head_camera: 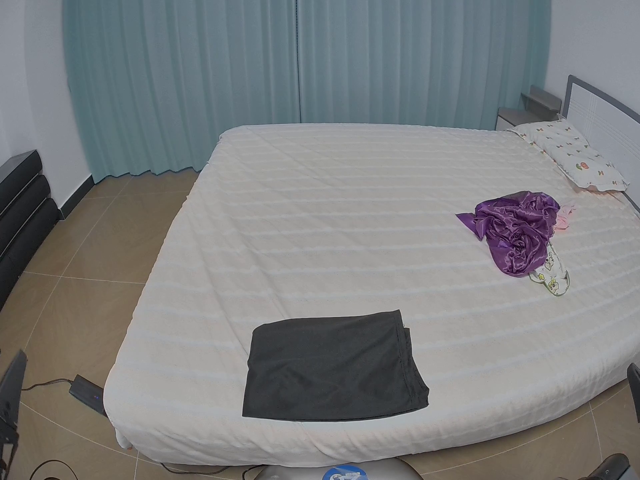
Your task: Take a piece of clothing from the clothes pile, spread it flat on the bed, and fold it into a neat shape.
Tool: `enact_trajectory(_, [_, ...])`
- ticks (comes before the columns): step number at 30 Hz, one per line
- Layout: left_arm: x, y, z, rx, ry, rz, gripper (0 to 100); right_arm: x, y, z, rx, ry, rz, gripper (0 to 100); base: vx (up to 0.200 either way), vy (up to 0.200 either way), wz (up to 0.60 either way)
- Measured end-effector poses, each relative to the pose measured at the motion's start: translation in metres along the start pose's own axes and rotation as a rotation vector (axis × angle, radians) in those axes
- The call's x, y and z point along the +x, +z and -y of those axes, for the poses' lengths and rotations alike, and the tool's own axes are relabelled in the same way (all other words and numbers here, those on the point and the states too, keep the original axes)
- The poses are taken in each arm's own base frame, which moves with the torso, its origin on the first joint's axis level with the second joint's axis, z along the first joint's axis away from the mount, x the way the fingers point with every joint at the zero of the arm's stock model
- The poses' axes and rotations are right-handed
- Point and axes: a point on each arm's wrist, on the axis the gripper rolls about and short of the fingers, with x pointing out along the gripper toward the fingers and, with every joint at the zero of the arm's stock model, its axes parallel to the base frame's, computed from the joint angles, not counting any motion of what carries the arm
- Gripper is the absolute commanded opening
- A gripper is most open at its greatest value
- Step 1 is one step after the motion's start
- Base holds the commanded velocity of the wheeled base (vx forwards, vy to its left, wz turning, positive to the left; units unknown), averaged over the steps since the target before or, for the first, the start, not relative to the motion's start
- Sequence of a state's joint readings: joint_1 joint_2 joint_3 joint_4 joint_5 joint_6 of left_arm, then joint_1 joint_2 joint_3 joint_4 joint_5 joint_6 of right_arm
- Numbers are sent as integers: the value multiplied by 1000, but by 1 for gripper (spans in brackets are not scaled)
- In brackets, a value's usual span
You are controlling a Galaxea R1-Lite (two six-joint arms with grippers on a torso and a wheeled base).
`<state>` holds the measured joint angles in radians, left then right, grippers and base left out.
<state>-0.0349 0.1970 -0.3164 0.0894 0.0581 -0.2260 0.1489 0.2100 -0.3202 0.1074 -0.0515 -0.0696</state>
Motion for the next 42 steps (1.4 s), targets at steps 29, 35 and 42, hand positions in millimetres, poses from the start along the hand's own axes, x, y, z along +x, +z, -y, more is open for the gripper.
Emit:
enact_trajectory(29, [1, -76, -14, 236, -65, -34, 100, 7, -73, -4, 47, -74, -95, 100, 0, 0, 0])
enact_trajectory(35, [1, -76, -14, 237, -71, -35, 100, 8, -70, -5, 21, -52, -49, 100, 0, 0, 0])
enact_trajectory(42, [1, -76, -14, 235, -70, -35, 100, 9, -59, -4, 21, -52, 67, 100, 0, 0, 0])
